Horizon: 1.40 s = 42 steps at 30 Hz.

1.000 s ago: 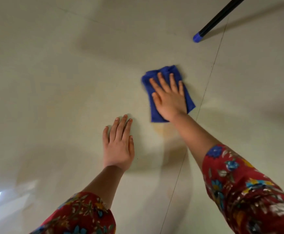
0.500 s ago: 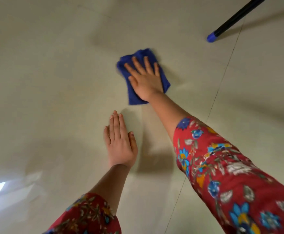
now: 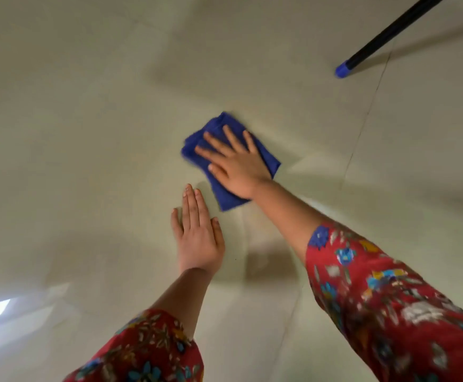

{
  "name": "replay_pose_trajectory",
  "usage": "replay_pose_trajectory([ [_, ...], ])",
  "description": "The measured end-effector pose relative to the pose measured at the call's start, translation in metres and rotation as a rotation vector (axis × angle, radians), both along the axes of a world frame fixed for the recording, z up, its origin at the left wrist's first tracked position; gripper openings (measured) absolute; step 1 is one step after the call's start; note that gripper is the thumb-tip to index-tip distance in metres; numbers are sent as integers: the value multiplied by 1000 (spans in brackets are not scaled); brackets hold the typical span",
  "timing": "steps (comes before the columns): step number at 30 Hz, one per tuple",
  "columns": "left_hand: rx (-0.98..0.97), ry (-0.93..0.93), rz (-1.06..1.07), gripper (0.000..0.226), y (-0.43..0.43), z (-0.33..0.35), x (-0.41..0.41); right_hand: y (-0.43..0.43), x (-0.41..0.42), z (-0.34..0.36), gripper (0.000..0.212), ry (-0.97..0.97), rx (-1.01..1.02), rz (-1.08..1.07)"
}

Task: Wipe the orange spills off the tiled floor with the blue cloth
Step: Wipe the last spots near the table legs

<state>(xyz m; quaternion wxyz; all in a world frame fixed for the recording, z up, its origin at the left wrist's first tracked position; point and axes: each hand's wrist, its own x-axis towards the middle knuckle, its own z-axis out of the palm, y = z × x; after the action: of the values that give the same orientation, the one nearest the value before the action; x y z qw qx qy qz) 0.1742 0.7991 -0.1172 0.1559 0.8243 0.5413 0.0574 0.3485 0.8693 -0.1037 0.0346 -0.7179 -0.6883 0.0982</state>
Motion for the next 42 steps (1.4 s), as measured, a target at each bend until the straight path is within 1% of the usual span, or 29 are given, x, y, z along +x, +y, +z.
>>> replay_pose_trajectory([
  [1,-1,-16,8,62,2,0,-1,-24,-8,-2,48,1,23,71],
  [3,-1,-25,4,62,1,1,-2,-90,-1,-4,48,-23,34,55],
  [5,-3,-3,-24,62,0,2,-2,-146,43,-4,50,-80,5,-124],
  [6,-2,15,-45,62,-1,2,-2,-163,71,-4,52,-101,-19,-258],
  [8,6,41,-82,62,-1,1,-2,-169,110,0,55,-121,-56,-509],
  [10,7,65,-100,61,0,1,-1,-147,108,0,57,-117,-41,-632],
  [12,10,85,-111,61,2,-1,-1,-125,72,-2,57,-91,-22,-594],
  [14,0,67,-111,62,5,-2,-1,-132,25,-5,54,-71,33,-383],
  [16,-5,13,-123,63,5,-1,-3,-179,-11,-8,50,-45,41,-173],
  [17,-6,-26,-127,63,6,0,-4,-208,-15,-9,49,-31,44,-156],
  [19,-18,-126,-110,60,6,2,-7,-255,2,-8,50,-6,63,-288],
  [21,-24,-235,-87,57,5,3,-10,-277,31,-6,51,8,15,-509],
  [23,-36,-326,-75,55,5,5,-12,-266,45,-1,55,49,-30,-670],
  [24,-51,-376,-62,53,5,6,-12,-249,43,0,58,63,-18,-703],
  [26,-95,-470,-20,50,3,10,-14,-211,25,4,63,107,22,-679],
  [27,-125,-509,9,49,2,11,-17,-194,11,4,60,121,24,-616],
  [29,-184,-570,54,49,0,14,-27,-172,-29,-1,50,106,7,-419],
  [31,-192,-532,21,50,-3,16,-43,-180,-82,-2,48,76,13,-184],
  [33,-154,-441,-97,50,-6,18,-60,-226,-120,-1,49,36,-5,27],
  [35,-102,-337,-266,51,-6,22,-75,-278,-114,-2,52,37,8,93],
  [36,-74,-268,-346,52,-7,21,-84,-295,-97,-3,54,16,26,64],
  [37,-50,-204,-416,53,-10,20,-91,-306,-74,-5,55,-30,25,-13],
  [40,-34,-65,-530,56,-23,17,-100,-295,-7,-7,56,-117,-3,-448],
  [41,-40,-40,-554,57,-27,19,-97,-283,1,-4,56,-112,-7,-562],
  [42,-50,-26,-577,59,-32,20,-92,-271,-1,-1,57,-92,-13,-630],
])
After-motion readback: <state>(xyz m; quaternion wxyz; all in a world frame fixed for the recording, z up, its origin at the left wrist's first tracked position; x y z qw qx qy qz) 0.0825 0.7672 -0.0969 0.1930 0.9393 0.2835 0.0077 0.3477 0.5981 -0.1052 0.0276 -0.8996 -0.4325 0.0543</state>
